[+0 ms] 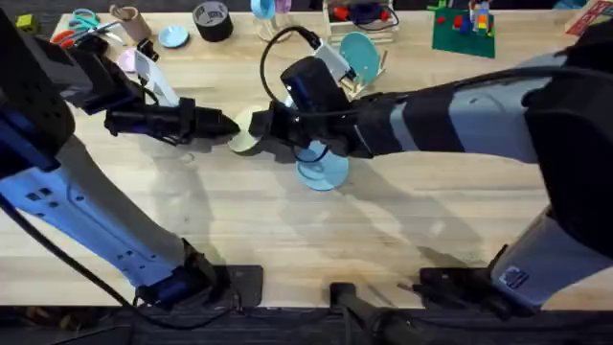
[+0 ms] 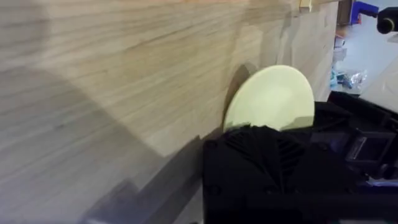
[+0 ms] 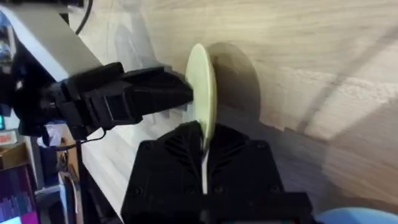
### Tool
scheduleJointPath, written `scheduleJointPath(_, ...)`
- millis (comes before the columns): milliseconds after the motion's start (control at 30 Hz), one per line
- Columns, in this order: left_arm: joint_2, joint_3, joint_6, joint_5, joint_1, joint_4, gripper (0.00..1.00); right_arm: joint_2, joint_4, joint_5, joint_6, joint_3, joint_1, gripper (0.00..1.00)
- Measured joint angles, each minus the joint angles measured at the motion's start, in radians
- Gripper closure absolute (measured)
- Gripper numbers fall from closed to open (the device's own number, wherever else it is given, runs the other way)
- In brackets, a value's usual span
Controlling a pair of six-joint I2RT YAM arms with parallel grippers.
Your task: Pick up the plates from the table one by one and place each into a slot on the dish rack.
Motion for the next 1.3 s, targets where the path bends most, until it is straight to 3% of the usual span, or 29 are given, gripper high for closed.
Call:
scheduleJointPath(433, 0.0, 0.008, -0.028, -0.006, 0.0, -0.014, 0.961, 0.0, 0.005, 0.014, 0.001, 0.0, 0.0, 0.97)
scheduleJointPath(733, -0.017, 0.061, -0.029, -0.112, -0.023, -0.083, 0.96, -0.023, -0.05, 0.014, -0.031, 0.012, -0.014, 0.97)
scheduleJointPath(933, -0.206, 0.061, -0.037, -0.211, -0.023, -0.088, 0.96, -0.114, -0.183, 0.053, -0.094, 0.042, -0.056, 0.97)
scheduleJointPath(1300, -0.588, 0.061, -0.087, -0.265, -0.037, -0.132, 0.96, -0.288, -0.657, 0.157, -0.313, 0.236, -0.065, 0.97)
